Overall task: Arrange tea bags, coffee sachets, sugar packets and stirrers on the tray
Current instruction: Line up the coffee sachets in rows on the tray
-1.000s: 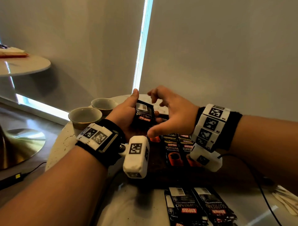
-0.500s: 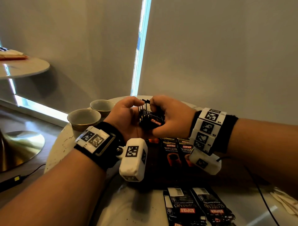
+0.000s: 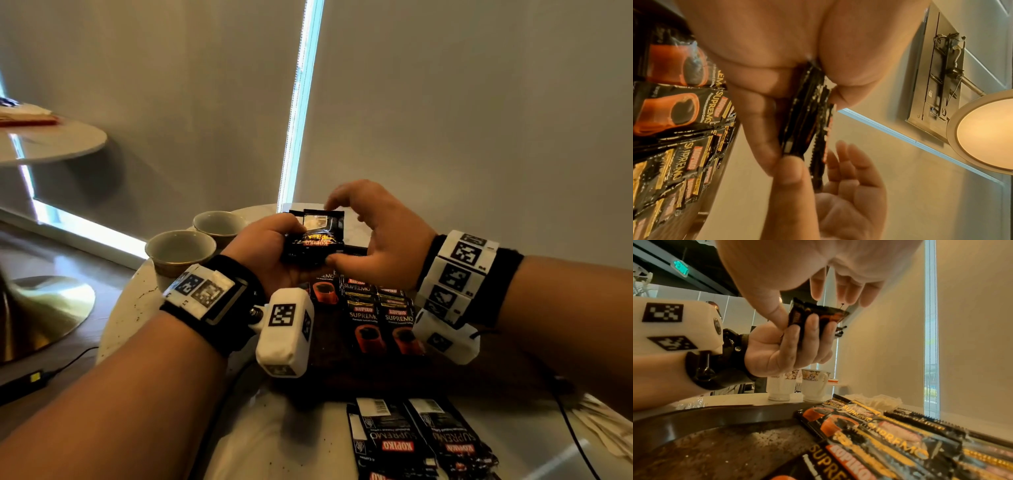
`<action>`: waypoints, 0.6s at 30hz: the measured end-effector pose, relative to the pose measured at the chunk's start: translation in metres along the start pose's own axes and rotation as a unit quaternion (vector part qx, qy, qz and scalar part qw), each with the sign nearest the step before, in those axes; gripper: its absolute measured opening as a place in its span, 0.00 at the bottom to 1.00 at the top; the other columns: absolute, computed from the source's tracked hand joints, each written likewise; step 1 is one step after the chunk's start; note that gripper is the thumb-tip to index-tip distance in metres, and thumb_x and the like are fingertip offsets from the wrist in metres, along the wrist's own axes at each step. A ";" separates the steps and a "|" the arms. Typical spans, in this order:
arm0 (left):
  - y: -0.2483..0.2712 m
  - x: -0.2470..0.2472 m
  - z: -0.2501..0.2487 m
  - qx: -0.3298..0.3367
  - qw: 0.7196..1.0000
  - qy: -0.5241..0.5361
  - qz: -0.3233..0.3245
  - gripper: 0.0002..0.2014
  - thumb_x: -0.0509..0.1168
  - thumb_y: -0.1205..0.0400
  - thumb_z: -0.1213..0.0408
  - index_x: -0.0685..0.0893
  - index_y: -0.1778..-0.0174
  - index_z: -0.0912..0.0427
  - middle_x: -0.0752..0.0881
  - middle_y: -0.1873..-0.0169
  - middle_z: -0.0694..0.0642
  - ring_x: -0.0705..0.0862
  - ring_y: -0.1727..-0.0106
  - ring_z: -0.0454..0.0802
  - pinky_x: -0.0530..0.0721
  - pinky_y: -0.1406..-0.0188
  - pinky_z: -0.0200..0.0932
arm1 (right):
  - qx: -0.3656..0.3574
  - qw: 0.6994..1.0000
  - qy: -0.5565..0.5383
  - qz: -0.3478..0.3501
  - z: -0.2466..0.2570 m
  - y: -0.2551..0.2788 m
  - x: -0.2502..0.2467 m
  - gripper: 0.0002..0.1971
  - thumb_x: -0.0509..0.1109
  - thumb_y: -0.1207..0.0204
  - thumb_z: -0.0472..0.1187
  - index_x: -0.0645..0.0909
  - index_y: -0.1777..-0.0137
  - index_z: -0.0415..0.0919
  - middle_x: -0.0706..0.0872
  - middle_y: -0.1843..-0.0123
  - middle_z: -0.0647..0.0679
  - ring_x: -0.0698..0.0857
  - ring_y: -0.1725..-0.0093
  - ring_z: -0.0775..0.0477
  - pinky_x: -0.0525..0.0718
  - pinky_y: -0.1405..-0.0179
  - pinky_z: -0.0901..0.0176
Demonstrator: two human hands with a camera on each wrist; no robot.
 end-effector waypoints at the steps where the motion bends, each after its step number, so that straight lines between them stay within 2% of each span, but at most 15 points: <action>1: -0.001 0.000 0.000 0.000 1.000 0.001 -0.005 0.27 0.59 0.22 0.69 0.71 0.26 0.74 0.86 0.46 0.73 0.92 0.58 0.64 0.91 0.63 0.56 | -0.003 1.000 0.009 -0.003 -0.001 -0.001 0.000 0.21 0.78 0.32 0.50 0.80 0.40 0.50 0.82 0.41 0.54 0.80 0.41 0.52 0.81 0.42 0.59; 3: -0.002 -0.001 0.001 -0.004 1.000 0.004 -0.015 0.22 0.55 0.17 0.69 0.71 0.27 0.75 0.87 0.50 0.71 0.92 0.62 0.62 0.91 0.65 0.56 | -0.001 1.000 0.023 0.000 -0.002 -0.001 0.001 0.13 0.79 0.28 0.48 0.85 0.45 0.49 0.86 0.48 0.54 0.83 0.48 0.51 0.84 0.49 0.54; 4: -0.003 -0.002 0.001 -0.005 1.000 0.006 -0.023 0.21 0.55 0.16 0.68 0.72 0.27 0.72 0.87 0.51 0.70 0.92 0.63 0.61 0.91 0.65 0.56 | 0.002 1.000 0.026 0.001 -0.003 -0.001 0.001 0.12 0.79 0.26 0.47 0.85 0.45 0.50 0.86 0.50 0.54 0.83 0.51 0.51 0.84 0.52 0.56; 7: -0.007 -0.004 0.001 0.008 0.999 -0.002 -0.046 0.17 0.56 0.14 0.65 0.75 0.29 0.58 0.86 0.50 0.65 0.91 0.62 0.59 0.89 0.66 0.58 | 0.017 0.999 0.042 -0.001 -0.005 0.000 0.002 0.09 0.74 0.21 0.48 0.86 0.43 0.49 0.83 0.54 0.59 0.79 0.56 0.60 0.73 0.59 0.73; 8: -0.007 -0.004 0.001 0.009 0.999 -0.011 -0.050 0.16 0.56 0.13 0.63 0.77 0.29 0.55 0.86 0.52 0.63 0.90 0.62 0.57 0.89 0.66 0.57 | 0.024 0.999 0.047 -0.008 -0.006 -0.001 0.001 0.08 0.71 0.19 0.48 0.86 0.44 0.49 0.82 0.57 0.61 0.78 0.57 0.62 0.70 0.61 0.74; 10: -0.009 -0.005 0.002 -0.003 0.998 -0.029 -0.060 0.19 0.57 0.12 0.58 0.78 0.25 0.55 0.86 0.56 0.61 0.88 0.64 0.55 0.88 0.69 0.54 | 0.038 0.997 0.051 -0.040 -0.007 -0.004 -0.002 0.07 0.65 0.15 0.46 0.85 0.47 0.47 0.79 0.61 0.62 0.77 0.60 0.62 0.70 0.64 0.67; 11: -0.009 -0.005 0.002 -0.007 0.997 -0.032 -0.065 0.20 0.58 0.12 0.56 0.78 0.24 0.56 0.86 0.57 0.61 0.88 0.66 0.55 0.88 0.70 0.52 | 0.046 0.996 0.046 -0.063 -0.009 -0.006 -0.003 0.08 0.64 0.13 0.45 0.84 0.50 0.47 0.80 0.63 0.59 0.77 0.62 0.60 0.70 0.65 0.62; 13: -0.008 -0.004 0.002 -0.008 0.997 -0.046 -0.065 0.23 0.64 0.14 0.51 0.78 0.24 0.57 0.84 0.57 0.61 0.86 0.67 0.53 0.87 0.71 0.49 | 0.076 0.992 0.021 -0.096 -0.013 -0.008 -0.006 0.10 0.62 0.13 0.44 0.80 0.56 0.48 0.82 0.65 0.53 0.78 0.64 0.57 0.72 0.67 0.60; 16: -0.004 -0.002 0.001 -0.009 0.996 -0.084 -0.025 0.32 0.70 0.23 0.43 0.81 0.28 0.60 0.85 0.51 0.62 0.87 0.60 0.54 0.89 0.63 0.49 | 0.118 0.990 -0.009 -0.080 -0.016 -0.010 -0.005 0.14 0.62 0.12 0.43 0.81 0.60 0.45 0.83 0.66 0.46 0.77 0.68 0.54 0.72 0.68 0.59; 18: -0.001 0.000 0.002 -0.001 0.996 -0.088 0.007 0.31 0.72 0.26 0.47 0.83 0.31 0.62 0.88 0.49 0.62 0.90 0.56 0.56 0.89 0.57 0.50 | 0.134 0.989 -0.012 -0.056 -0.016 -0.010 -0.002 0.14 0.63 0.13 0.44 0.83 0.59 0.41 0.84 0.65 0.43 0.79 0.67 0.50 0.74 0.66 0.56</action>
Point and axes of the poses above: each hand's wrist, its own y-axis away from the middle knuckle, its own x-axis out of the palm, z = x × y, the point moved 1 cm from there along -y, towards the middle knuckle
